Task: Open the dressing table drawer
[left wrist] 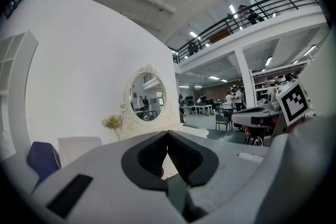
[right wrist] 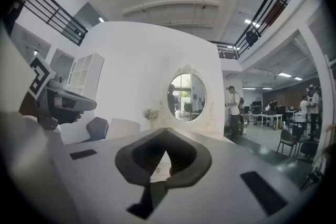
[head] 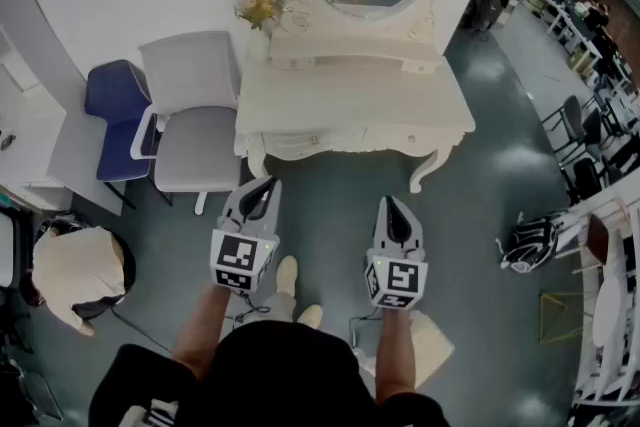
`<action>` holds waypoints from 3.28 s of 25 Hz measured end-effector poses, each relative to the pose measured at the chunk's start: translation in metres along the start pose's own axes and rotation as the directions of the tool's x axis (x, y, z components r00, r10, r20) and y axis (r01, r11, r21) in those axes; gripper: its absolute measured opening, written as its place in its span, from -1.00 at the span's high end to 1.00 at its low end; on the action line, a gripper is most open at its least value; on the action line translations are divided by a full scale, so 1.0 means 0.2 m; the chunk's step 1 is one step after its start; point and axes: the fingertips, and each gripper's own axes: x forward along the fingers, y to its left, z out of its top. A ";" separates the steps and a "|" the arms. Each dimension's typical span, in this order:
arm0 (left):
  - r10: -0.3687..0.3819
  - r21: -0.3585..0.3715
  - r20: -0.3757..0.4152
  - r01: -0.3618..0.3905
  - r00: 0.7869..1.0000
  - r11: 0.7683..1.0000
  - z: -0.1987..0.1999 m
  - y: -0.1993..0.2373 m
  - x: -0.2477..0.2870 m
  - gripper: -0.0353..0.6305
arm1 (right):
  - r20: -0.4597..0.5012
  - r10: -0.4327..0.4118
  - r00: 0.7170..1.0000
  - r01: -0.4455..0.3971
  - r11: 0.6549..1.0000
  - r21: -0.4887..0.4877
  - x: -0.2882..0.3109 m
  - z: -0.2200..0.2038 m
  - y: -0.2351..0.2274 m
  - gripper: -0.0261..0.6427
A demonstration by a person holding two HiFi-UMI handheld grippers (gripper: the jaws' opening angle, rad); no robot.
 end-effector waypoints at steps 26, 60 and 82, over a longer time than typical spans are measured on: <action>-0.027 -0.020 0.020 0.027 0.999 0.999 0.06 0.53 0.69 0.88 | 0.011 0.001 1.000 0.000 0.999 -0.047 0.86 0.08 0.02 0.92; 0.124 -0.053 -0.041 -0.126 0.991 0.991 0.02 0.97 1.60 0.88 | -0.019 0.143 0.989 -0.144 0.989 -0.036 1.99 0.02 -0.25 0.93; 0.197 -0.078 -0.177 -0.214 0.964 0.974 -0.27 1.13 2.13 0.88 | -0.111 0.252 0.961 -0.254 0.967 0.000 2.61 -0.28 -0.34 0.92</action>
